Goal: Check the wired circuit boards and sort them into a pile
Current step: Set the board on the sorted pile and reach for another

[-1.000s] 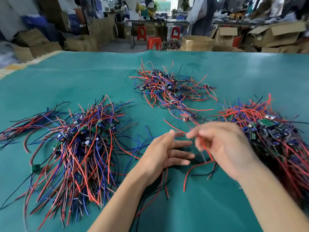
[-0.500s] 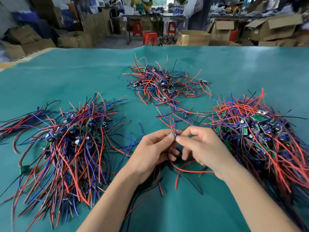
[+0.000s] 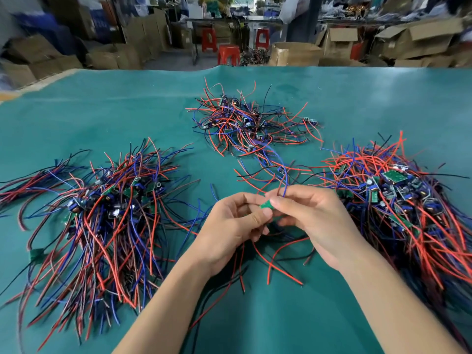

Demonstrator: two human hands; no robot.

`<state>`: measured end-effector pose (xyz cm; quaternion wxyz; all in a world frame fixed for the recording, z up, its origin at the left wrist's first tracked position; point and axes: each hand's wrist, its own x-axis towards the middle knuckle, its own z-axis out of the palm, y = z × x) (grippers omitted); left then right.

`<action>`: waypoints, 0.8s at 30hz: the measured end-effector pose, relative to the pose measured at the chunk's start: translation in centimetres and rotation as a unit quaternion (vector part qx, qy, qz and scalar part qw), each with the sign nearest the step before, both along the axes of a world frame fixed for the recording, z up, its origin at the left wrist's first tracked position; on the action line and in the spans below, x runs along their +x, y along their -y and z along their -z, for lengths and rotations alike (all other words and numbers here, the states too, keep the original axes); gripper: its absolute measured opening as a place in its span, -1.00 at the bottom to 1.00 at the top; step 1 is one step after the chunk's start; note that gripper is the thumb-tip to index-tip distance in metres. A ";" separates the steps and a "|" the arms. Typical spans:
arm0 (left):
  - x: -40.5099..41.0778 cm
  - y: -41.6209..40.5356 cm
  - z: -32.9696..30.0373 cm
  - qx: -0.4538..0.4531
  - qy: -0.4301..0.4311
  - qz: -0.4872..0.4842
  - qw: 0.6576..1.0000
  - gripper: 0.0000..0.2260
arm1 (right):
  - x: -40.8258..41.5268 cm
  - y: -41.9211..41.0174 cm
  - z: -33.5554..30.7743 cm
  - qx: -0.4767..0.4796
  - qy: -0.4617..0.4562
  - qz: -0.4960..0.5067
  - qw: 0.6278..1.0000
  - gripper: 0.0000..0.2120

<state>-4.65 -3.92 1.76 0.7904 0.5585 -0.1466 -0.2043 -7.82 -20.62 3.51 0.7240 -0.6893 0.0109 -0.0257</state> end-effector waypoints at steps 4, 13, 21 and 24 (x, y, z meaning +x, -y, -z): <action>0.1 0.0 0.1 0.014 -0.014 -0.012 1.000 -0.90 | 0.2 0.0 0.2 -0.054 0.031 0.040 0.997 -0.95; 0.2 -0.5 -0.1 0.014 -0.027 0.045 0.999 -0.68 | -0.2 -0.2 -0.2 0.018 0.072 -0.046 0.996 -0.94; 0.0 -0.2 0.0 -0.007 0.002 0.044 0.999 -0.88 | -0.1 -0.5 -0.2 0.091 0.017 -0.005 0.996 -0.89; 0.0 0.0 0.2 0.013 0.030 0.013 0.999 -0.85 | -0.1 -0.9 -0.1 0.087 -0.006 0.021 0.996 -0.79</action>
